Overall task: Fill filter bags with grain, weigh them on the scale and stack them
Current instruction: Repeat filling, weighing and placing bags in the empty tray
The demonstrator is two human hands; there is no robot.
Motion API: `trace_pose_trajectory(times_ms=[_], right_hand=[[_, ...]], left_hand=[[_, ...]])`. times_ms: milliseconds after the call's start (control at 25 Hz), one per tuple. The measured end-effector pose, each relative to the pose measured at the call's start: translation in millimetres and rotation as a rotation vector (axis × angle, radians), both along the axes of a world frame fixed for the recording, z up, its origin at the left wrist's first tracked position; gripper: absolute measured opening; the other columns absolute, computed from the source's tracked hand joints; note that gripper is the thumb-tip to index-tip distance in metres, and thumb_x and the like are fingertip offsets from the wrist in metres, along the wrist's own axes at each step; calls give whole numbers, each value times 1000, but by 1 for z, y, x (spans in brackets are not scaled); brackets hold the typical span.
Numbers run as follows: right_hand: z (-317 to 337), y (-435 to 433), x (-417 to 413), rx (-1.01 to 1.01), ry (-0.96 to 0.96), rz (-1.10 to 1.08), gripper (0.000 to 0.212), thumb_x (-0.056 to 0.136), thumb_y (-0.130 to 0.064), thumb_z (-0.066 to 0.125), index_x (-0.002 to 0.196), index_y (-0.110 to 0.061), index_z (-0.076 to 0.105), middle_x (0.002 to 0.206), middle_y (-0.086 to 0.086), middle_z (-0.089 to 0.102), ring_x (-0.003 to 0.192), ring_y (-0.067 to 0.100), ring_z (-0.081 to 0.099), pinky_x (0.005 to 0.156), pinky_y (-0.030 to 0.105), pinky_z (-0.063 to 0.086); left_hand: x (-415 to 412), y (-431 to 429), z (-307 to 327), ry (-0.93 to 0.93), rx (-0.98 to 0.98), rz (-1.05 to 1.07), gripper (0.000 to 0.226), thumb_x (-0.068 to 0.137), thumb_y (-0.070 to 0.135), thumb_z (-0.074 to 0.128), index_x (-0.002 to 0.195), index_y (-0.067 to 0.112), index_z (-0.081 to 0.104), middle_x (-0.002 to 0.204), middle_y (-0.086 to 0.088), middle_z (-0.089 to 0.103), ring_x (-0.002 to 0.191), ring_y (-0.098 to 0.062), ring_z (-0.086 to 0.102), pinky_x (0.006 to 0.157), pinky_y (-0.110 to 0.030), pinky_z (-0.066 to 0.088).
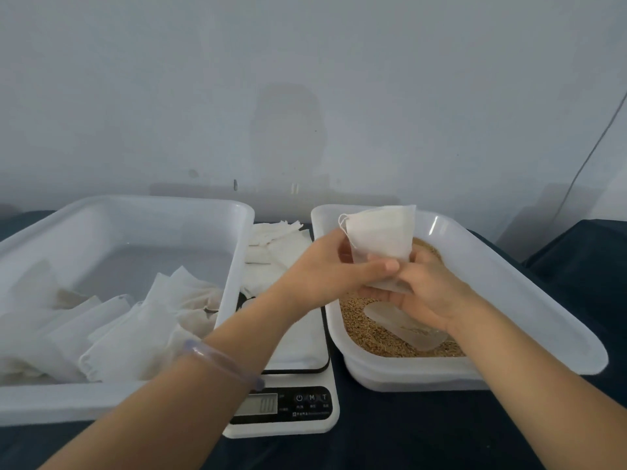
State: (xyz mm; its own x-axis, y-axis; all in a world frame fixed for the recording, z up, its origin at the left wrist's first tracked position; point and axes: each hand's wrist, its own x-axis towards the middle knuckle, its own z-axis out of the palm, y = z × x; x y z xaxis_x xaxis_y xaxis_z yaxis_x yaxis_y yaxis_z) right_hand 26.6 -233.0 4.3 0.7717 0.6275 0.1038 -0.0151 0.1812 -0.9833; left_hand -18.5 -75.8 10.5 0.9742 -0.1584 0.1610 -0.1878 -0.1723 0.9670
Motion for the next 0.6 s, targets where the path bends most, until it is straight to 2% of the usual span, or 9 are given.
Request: trace_pose_trajectory(times_ms=[80,160,280,360,400,440,480,520,600], right_hand=[[3,14,-4,22,-26,25,29,76,-18,69,103,-10,72,105,15,70,96,28,68,74,32,56],[4,30,-6,21,-24,40,25,76,-15,68,101,-10,72,100,15,70,93,28,69,71,32,56],[3,53,-6,-83,-70,88,23,73,-24,74,95,-20,73,99,8,72,96,25,69,75,35,57],[0,66,-1,-316,-275,12,23,72,-38,76,91,-25,74,97,3,73,92,20,69,82,40,55],[-1,71,2,-441,-392,-46,20,75,-39,75,85,-22,74,88,1,74,82,18,70,78,40,55],[-2,75,6,-550,-503,-82,20,77,-36,74,76,-17,71,72,-2,71,65,16,65,66,37,52],[-4,78,10,-651,-610,-93,25,78,-33,73,67,-12,65,55,-6,59,50,12,54,54,32,42],[-5,81,13,-742,-698,-87,31,77,-31,73,63,-8,60,49,-8,48,46,10,42,50,30,33],[-5,85,15,-871,-780,-60,31,77,-30,73,60,-8,57,52,-5,45,49,10,39,52,29,29]], left_hand=[[-2,13,9,-39,-31,24,25,80,35,72,98,18,68,96,-6,71,83,-13,66,79,-30,55],[-6,34,15,-49,-57,75,19,83,33,68,74,16,72,75,-6,69,67,-14,62,77,-31,55],[-11,66,17,-74,64,240,44,88,23,65,44,23,65,52,8,62,54,-6,58,65,-16,50],[-11,85,14,-47,184,336,48,87,26,66,40,22,59,47,13,56,54,-4,58,64,-15,49],[-10,93,12,-33,259,362,49,86,26,68,40,18,54,45,12,51,52,-6,53,62,-16,47],[-10,100,8,-24,357,381,49,86,26,68,42,17,46,43,12,42,48,-6,44,56,-14,40],[-10,106,4,-18,461,389,50,86,27,68,46,16,40,41,13,33,43,-4,34,48,-13,31],[-11,110,0,-9,546,378,49,86,27,67,49,15,38,38,12,28,40,-5,28,43,-13,25],[-14,113,-7,26,655,306,41,85,27,68,52,16,46,34,11,32,36,-6,32,39,-14,25]])
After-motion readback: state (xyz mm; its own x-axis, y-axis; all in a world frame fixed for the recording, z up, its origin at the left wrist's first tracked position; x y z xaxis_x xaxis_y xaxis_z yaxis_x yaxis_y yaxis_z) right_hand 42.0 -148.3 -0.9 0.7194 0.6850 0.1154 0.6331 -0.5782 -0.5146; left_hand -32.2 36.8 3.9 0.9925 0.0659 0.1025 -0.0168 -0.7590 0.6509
